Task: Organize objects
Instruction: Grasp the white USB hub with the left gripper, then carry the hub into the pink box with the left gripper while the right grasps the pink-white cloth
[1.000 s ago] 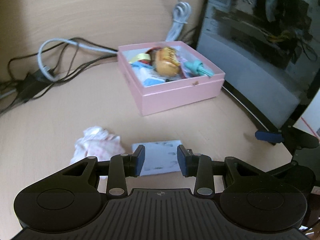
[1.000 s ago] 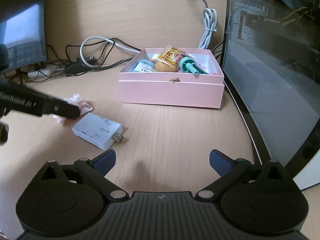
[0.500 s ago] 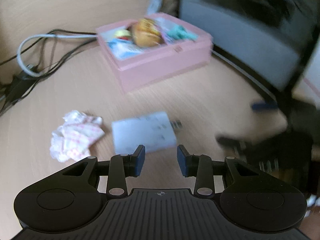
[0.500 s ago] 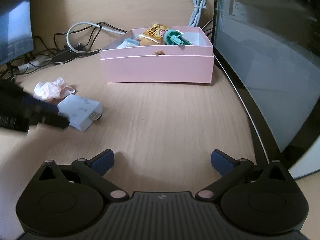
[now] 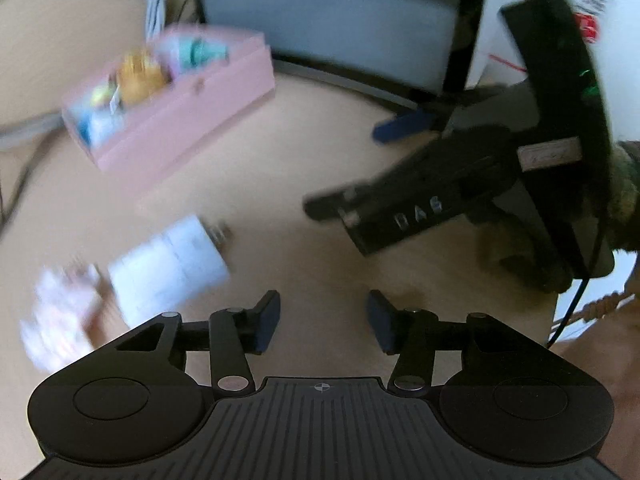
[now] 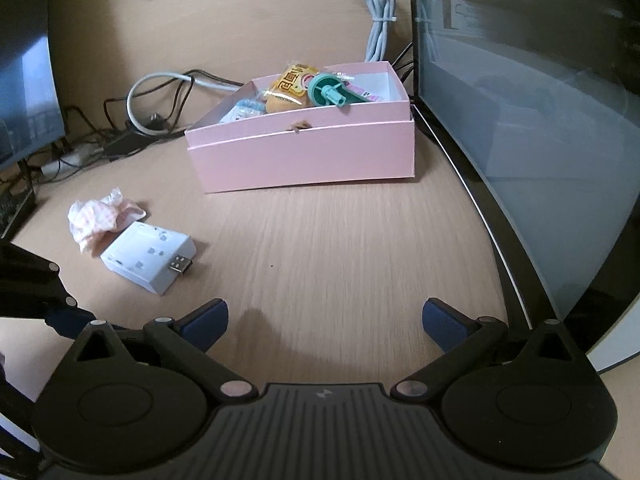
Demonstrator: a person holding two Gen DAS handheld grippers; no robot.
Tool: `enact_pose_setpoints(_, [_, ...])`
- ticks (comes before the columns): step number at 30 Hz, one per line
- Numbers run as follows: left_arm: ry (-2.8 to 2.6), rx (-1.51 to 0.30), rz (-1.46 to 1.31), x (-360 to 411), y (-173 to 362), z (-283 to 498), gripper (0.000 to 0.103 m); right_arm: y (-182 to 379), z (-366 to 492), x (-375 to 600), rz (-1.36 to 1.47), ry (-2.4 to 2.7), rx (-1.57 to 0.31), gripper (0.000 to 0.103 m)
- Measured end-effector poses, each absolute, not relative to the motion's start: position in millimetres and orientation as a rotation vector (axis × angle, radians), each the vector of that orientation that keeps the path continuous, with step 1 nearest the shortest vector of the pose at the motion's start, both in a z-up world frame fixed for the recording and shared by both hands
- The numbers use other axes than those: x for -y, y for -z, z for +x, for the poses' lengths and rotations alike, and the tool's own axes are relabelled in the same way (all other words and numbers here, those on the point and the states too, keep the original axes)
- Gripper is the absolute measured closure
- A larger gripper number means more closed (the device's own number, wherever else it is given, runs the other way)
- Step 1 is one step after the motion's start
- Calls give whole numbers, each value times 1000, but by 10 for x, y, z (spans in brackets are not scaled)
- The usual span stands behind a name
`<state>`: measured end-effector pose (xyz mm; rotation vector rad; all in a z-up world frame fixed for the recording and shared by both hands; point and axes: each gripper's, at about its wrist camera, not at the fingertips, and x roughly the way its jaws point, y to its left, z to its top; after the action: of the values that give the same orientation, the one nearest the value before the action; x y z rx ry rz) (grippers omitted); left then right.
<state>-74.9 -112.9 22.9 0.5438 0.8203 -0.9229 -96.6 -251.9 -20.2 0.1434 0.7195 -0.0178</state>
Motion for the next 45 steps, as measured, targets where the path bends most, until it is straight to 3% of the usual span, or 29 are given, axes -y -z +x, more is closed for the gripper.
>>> enact_pose_setpoints(8, [892,-712,789,1118,-304,-279,51,209,-977,2546,163,11,-709,0])
enact_pose_setpoints(12, [897,-773,783,1120,-220,3,49,210,-979,2550,166,9,-707,0])
enact_pose_setpoints(14, [909,-769,797,1110,-160,69,43,211,-982,2549,167,9,-707,0])
enact_pose_setpoints(17, [914,-814,758,1113,-125,250,34,213,-987,2545,168,10,-706,0])
enact_pose_setpoints(24, [879,-877,551,1082,-86,479,37,215,-986,2524,150,15,-711,0])
enact_pose_setpoints(26, [856,-909,479,1057,-93,448,46,217,-982,2515,144,16,-713,0])
enact_pose_setpoints(28, [819,-940,382,980,-119,371,49,216,-979,2508,140,18,-714,0])
enact_pose_setpoints(37, [528,-918,-126,12,-455,-496,49,191,-840,2230,78,-17,-771,0])
enact_pose_setpoints(45, [100,-895,-167,-945,-756,-1065,50,-10,-75,1124,41,-308,-716,0])
